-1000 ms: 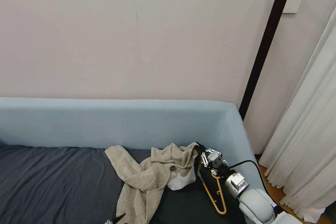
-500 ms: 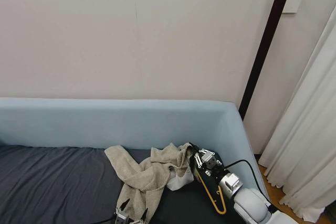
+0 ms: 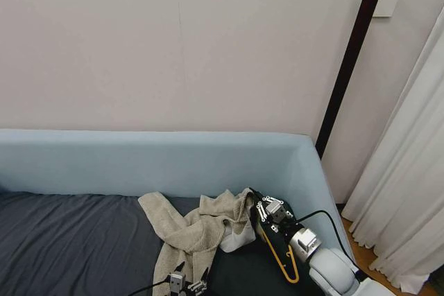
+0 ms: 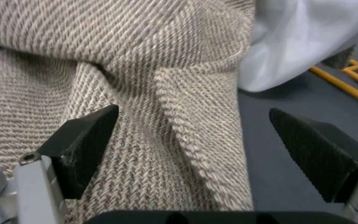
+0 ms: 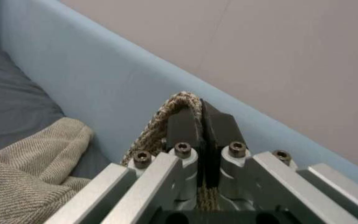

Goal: Pick up the clothes from the sofa and hang them on the clothes hanger.

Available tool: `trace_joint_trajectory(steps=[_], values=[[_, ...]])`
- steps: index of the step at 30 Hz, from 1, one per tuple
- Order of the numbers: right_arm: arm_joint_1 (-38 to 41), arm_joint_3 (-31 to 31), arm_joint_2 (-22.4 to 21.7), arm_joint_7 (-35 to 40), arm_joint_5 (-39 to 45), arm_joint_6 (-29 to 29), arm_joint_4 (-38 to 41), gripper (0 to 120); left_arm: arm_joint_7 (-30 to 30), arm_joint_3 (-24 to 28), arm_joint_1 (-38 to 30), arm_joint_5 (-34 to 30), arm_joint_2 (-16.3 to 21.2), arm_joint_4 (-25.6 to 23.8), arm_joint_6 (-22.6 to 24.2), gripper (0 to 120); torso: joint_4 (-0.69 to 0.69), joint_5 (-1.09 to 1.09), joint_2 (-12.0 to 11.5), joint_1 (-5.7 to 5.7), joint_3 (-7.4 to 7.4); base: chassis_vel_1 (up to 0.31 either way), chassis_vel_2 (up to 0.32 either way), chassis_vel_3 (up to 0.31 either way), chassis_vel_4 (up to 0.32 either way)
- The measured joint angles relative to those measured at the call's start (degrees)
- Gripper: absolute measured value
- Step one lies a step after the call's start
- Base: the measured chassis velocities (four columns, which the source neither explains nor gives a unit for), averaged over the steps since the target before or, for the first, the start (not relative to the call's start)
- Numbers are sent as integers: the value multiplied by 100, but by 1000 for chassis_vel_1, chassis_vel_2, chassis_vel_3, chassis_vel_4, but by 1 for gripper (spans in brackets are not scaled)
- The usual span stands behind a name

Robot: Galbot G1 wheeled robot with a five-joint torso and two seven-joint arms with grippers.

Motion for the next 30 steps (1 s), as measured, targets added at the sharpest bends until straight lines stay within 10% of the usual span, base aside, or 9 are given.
trace_joint_trajectory(steps=[15,30], values=[[30,-27,-30,-7,45,-3,-36,0,0,223,-343,-608,-330,286,338,94,0,0,0,0,0,0,0,0,0],[44,-34,-18,-19,70,7,-77,0,-47,134,-427,-724,-270,297,202,37,0,0,0,0,0,0,0,0,0]])
